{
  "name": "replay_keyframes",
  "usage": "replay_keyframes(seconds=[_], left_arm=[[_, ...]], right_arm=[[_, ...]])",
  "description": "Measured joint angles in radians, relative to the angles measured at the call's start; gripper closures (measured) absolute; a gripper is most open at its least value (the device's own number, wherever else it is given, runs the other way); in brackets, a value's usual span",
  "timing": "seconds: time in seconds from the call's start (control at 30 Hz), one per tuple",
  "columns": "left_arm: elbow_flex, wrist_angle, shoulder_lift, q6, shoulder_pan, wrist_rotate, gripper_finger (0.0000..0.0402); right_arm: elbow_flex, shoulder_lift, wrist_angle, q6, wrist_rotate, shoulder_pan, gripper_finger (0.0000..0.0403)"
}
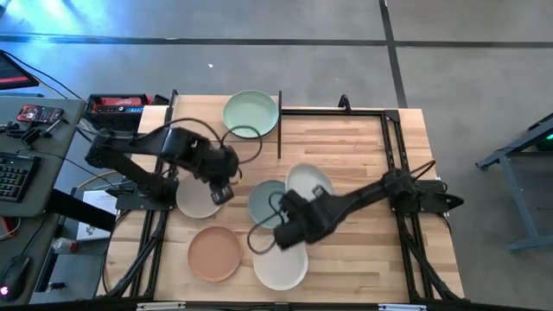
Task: Place and stack plates onto a shelf
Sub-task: Stack the gray plate into the light green plate on the shelf
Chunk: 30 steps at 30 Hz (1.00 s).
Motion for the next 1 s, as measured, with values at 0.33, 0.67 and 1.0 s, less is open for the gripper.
replay_keyframes(seconds=[0.33,0.67,1.0], left_arm=[[0.000,0.007,0.000,-0.115,0.220,0.046,0.0316],[0.000,0.125,0.000,-0.162,0.386,0.110,0.0316],[0.000,0.166,0.000,-0.273,0.464,0.128,0.0316]], right_arm=[[0.002,-0.119,-0.001,-0.403,0.045,-0.137,0.0403],[0.002,-0.132,0.004,-0.948,-0.059,-0.243,0.0403],[0.001,-0.132,0.024,-1.332,-0.055,-0.283,0.0403]])
